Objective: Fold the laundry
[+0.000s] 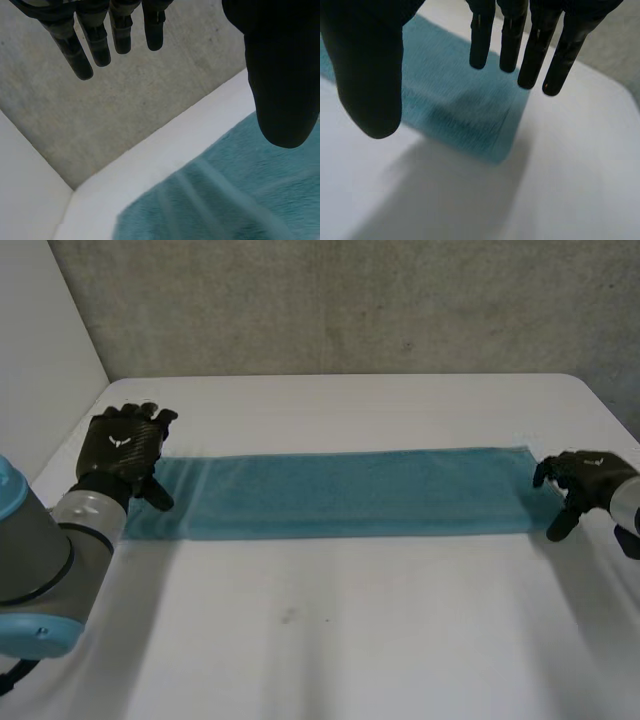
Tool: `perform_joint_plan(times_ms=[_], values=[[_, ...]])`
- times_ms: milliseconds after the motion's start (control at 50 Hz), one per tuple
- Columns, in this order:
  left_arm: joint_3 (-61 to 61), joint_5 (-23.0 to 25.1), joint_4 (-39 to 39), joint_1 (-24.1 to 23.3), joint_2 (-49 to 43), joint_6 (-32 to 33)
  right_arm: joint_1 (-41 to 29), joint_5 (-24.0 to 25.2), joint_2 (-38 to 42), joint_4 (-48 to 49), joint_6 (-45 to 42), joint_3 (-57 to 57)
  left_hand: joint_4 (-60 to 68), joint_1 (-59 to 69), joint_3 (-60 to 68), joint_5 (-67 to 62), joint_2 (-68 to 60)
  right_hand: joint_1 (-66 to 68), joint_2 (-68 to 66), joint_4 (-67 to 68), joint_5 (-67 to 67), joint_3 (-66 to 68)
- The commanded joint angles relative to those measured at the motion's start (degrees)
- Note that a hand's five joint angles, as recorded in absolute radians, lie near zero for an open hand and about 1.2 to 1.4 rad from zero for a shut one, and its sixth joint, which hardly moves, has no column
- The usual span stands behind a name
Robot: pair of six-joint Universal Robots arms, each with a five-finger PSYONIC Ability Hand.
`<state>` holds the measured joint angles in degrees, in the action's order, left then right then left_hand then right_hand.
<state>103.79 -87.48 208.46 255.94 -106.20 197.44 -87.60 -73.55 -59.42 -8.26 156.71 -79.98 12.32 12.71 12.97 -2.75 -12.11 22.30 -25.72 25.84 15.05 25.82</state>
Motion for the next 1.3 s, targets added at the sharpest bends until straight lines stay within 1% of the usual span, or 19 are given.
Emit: perform_joint_plan(times_ms=[20,100,200,360,440,460,500,740,820,880,900,920,940,980,1060,1140,1220,1280,1300], values=[[1.0,-0.2,0.1,-0.1,-0.2,-2.7,1.1,2.3,4.7,7.7,-0.7,-1.3,-2.1,-2.5,-2.8,2.5,1.9,14.7,-11.3,11.2,12.0,11.2],[1.0,-0.2,0.2,0.2,-0.4,-2.6,2.3,2.3,4.9,11.2,-0.7,-1.5,-2.1,-2.5,-2.8,2.5,1.9,18.2,-14.8,14.7,15.5,14.7],[1.1,-0.2,0.2,0.0,-0.6,-2.7,2.3,2.1,6.6,11.8,-0.8,-1.2,-2.1,-2.5,-2.8,2.5,1.9,18.2,-14.8,14.7,15.5,14.7],[1.6,-0.1,0.3,0.0,-0.7,-2.6,2.4,2.0,8.5,12.0,-0.8,-0.1,-2.1,-2.5,-2.8,2.5,1.9,27.0,-23.6,23.4,24.2,23.5],[1.8,-0.1,0.3,-0.1,-0.6,-2.6,2.4,2.2,9.6,12.2,-0.8,0.9,-2.1,-2.5,-2.8,2.5,1.9,38.9,-35.5,35.3,36.1,35.4],[1.8,-0.1,0.3,-0.1,-0.6,-2.6,2.5,2.4,9.8,12.2,-0.8,1.3,-2.1,-2.5,-2.8,2.5,1.9,50.7,-47.3,47.2,48.0,47.2],[1.8,-0.1,0.3,-0.1,-0.6,-2.6,2.7,2.1,9.8,12.2,-0.8,1.7,-2.1,-2.5,-2.8,2.5,1.9,57.7,-54.3,54.2,54.9,54.2],[1.9,-0.2,0.2,-0.1,-0.3,-2.6,6.8,0.4,9.7,12.1,-1.0,2.9,-2.1,-2.5,-2.8,2.5,1.9,57.7,-54.3,54.2,55.0,54.2],[1.9,-0.2,0.1,0.2,-0.3,-2.6,9.7,-1.8,9.7,11.9,-3.6,4.7,-2.1,-2.5,-2.8,2.5,1.9,57.7,-54.3,54.2,55.0,54.2],[1.9,-0.2,0.0,0.3,-0.3,-2.7,13.1,-5.9,9.8,11.9,-8.0,7.0,-2.1,-2.5,-2.8,2.5,1.9,57.7,-54.3,54.2,55.0,54.2],[1.9,-0.2,0.0,0.3,-0.3,-2.7,13.1,-5.9,9.8,11.9,-8.0,7.0,-2.1,-2.5,-2.8,2.5,1.9,57.7,-54.3,54.2,55.0,54.2],[1.9,-0.2,0.0,0.3,-0.2,-2.7,16.1,-9.2,9.6,11.6,-11.1,8.9,-2.1,-2.5,-2.8,2.5,1.9,57.7,-54.3,54.2,55.0,54.2],[1.9,-0.2,0.0,0.3,-0.1,-2.7,16.7,-9.9,9.5,11.5,-12.0,9.6,-2.1,-2.5,-2.8,2.5,1.9,57.7,-54.3,54.2,55.0,54.2],[1.9,-0.2,0.0,0.3,-0.1,-2.7,17.9,-11.0,9.7,11.5,-13.1,10.5,-2.1,-2.5,-2.8,2.5,1.9,57.7,-54.3,54.2,55.0,54.2],[1.9,-0.3,0.0,0.3,0.0,-2.7,18.0,-9.7,9.6,11.5,-11.4,11.4,-2.1,-2.5,-2.8,2.5,1.9,57.7,-54.3,54.2,55.0,54.2],[1.9,-0.3,-0.1,0.4,0.0,-2.7,14.2,-6.8,8.1,11.7,-6.8,11.3,-2.1,-2.5,-2.8,2.5,1.9,57.7,-54.3,54.2,55.0,54.2],[1.9,-0.3,-0.1,0.4,0.1,-2.7,3.2,-3.8,3.7,12.9,-1.7,12.0,-2.1,-2.5,-2.8,2.5,1.9,57.7,-54.3,54.2,55.0,54.2],[1.9,-0.4,-0.1,0.4,0.1,-2.7,-2.5,-2.9,3.0,13.9,0.1,13.0,-2.1,-2.5,-2.8,2.5,1.9,57.7,-54.3,54.2,55.0,54.2],[1.9,-0.5,-0.1,0.5,0.2,-2.7,-6.9,-2.7,2.9,14.6,0.8,13.6,-2.1,-2.5,-2.8,2.5,1.9,57.7,-54.3,54.2,55.0,54.2]])
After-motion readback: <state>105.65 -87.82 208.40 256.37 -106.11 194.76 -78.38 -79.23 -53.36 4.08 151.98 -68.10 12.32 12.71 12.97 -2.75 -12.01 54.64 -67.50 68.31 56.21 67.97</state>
